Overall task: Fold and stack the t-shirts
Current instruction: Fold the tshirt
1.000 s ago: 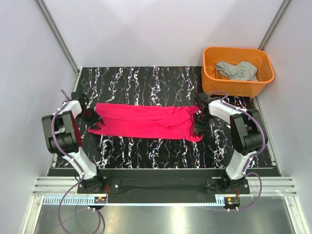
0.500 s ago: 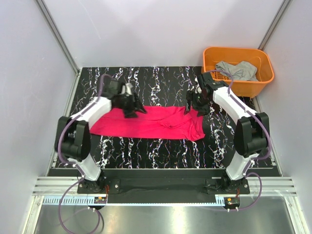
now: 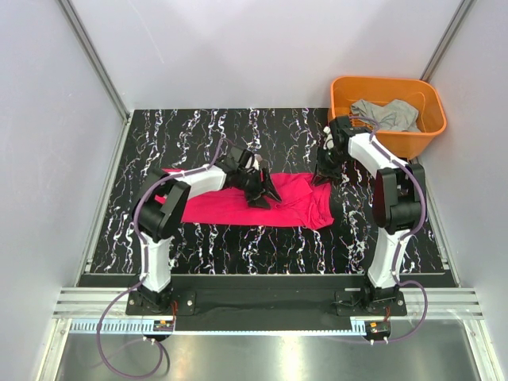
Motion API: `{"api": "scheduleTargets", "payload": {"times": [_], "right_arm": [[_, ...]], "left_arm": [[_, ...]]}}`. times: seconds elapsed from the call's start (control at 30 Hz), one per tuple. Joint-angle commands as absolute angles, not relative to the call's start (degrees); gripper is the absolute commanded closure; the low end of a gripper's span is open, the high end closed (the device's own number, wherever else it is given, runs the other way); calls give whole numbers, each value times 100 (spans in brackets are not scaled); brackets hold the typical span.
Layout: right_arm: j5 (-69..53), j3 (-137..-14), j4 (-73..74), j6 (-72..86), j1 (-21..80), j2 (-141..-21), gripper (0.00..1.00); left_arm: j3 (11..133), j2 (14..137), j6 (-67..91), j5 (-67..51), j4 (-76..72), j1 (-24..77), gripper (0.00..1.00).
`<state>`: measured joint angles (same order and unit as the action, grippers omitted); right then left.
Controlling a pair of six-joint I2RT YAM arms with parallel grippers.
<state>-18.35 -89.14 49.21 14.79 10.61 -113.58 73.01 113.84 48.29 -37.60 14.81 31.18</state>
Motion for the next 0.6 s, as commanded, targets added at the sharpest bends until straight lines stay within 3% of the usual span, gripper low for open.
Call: {"api": "scheduleTargets", "payload": {"times": [0.0, 0.1, 0.2, 0.37, 0.57], "right_arm": [[-2144, -9053, 4843, 1538, 1063, -11189, 77], [-2031, -8904, 4834, 1801, 1072, -10979, 73], [-1592, -8702, 4799, 2284, 1107, -10645, 61], [-1117, -8254, 4703, 3576, 1256, -10144, 46], [-1414, -7420, 4045, 4000, 1582, -9668, 43]], "left_arm": [[7515, 11540, 5107, -3850, 1325, 3094, 44], [7628, 11742, 4765, -3551, 2044, 3094, 45], [7664, 11778, 4414, -3349, 2459, 3085, 46], [7831, 11042, 3614, -3234, 2908, 3032, 34], [8095, 10310, 2944, -3032, 3489, 2901, 29]]}}
